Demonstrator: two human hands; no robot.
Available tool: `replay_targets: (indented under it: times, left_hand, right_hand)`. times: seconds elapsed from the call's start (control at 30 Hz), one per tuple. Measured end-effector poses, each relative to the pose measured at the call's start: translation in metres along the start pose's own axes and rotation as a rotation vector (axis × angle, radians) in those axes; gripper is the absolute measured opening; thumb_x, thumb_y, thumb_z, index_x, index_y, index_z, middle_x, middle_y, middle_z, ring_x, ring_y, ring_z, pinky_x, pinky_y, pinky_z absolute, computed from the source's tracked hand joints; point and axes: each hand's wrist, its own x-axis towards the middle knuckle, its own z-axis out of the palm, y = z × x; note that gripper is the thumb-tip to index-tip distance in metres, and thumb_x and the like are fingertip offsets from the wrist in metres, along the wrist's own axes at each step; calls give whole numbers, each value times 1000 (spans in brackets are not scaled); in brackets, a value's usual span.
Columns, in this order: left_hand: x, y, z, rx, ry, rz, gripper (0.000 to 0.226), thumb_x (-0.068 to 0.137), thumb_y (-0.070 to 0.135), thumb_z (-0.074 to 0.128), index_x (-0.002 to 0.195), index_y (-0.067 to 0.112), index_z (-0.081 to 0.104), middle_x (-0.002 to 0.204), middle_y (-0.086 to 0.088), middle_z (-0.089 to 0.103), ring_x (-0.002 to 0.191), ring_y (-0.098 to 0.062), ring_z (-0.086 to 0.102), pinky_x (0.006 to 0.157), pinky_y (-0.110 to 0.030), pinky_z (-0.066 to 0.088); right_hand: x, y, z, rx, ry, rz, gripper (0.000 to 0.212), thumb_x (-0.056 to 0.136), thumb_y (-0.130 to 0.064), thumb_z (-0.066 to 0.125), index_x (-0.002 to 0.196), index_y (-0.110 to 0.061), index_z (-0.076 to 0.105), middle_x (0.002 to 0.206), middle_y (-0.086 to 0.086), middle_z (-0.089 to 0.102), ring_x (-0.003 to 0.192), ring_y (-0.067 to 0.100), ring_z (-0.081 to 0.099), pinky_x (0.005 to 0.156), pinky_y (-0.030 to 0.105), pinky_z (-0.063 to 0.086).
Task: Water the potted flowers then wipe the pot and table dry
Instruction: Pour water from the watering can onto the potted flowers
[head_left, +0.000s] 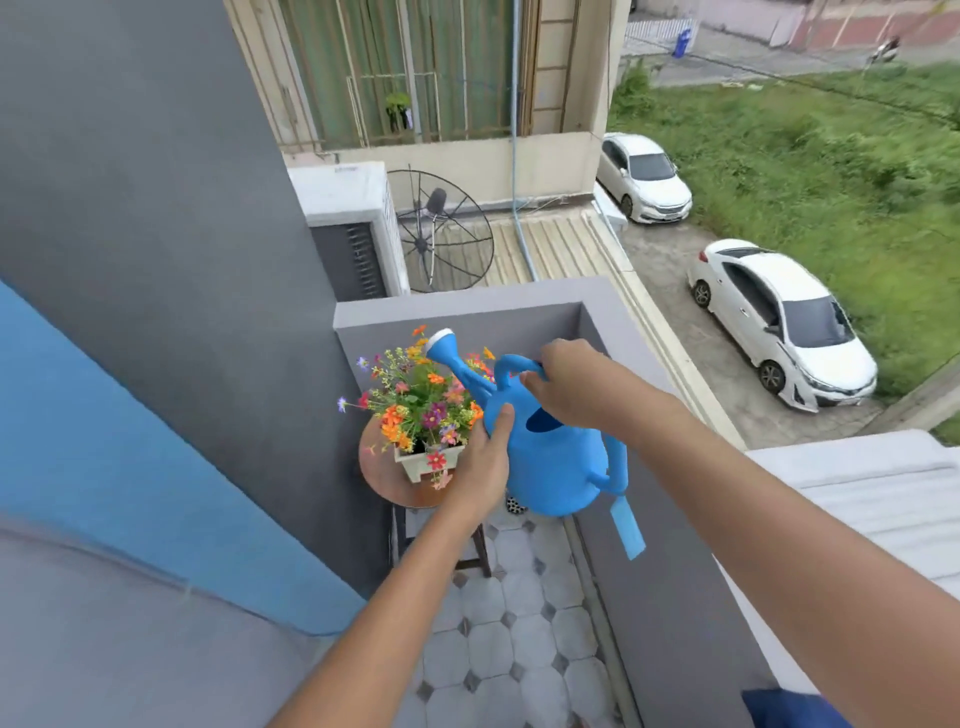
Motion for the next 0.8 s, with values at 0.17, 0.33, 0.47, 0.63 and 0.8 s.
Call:
replay_targets:
  times: [0.17,0.33,0.47,0.63,0.8]
  left_hand:
    - [-12,1,-31,1,-6,45,28,100,55,35,106,46,61,109,16,71,105,-7,65,101,-42,48]
    - [-16,1,-53,-2,-17,34,54,86,73,38,117,39,64,113,7,74,108,-15,67,103,-53,46]
    - [-13,8,-68,1,2,28,40,96,60,34,109,36,65,108,-3,72,105,-22,66,99,-49,47]
    - [-12,6,-81,37,-29,31,39,97,60,30,105,41,64,116,-13,69,108,-30,64,83,-37,43]
    - [-13,6,-94,-15,-51,32,42,103,48,31,121,26,62,109,1,71,82,2,64,60,-12,50]
  right_hand:
    - [8,-45,-2,-73,-33,-7,34,104,-28,48,78,-6,47,74,9,47,54,24,47,45,28,32]
    - [16,-75,-3,-118,-54,-2,23,102,-20,48,88,-3,55,66,8,48,47,22,50,43,27,37]
    - [25,-89,-2,-134,-25,-5,27,101,-20,47,77,-8,49,67,7,48,47,21,50,42,24,33]
    - [32,-103,-1,-123,-28,-6,36,100,-21,49,67,-10,40,62,8,49,43,23,50,44,22,33]
    - [36,-111,2,-110,-41,5,36,100,-20,49,67,-10,39,62,9,49,42,23,49,44,22,34]
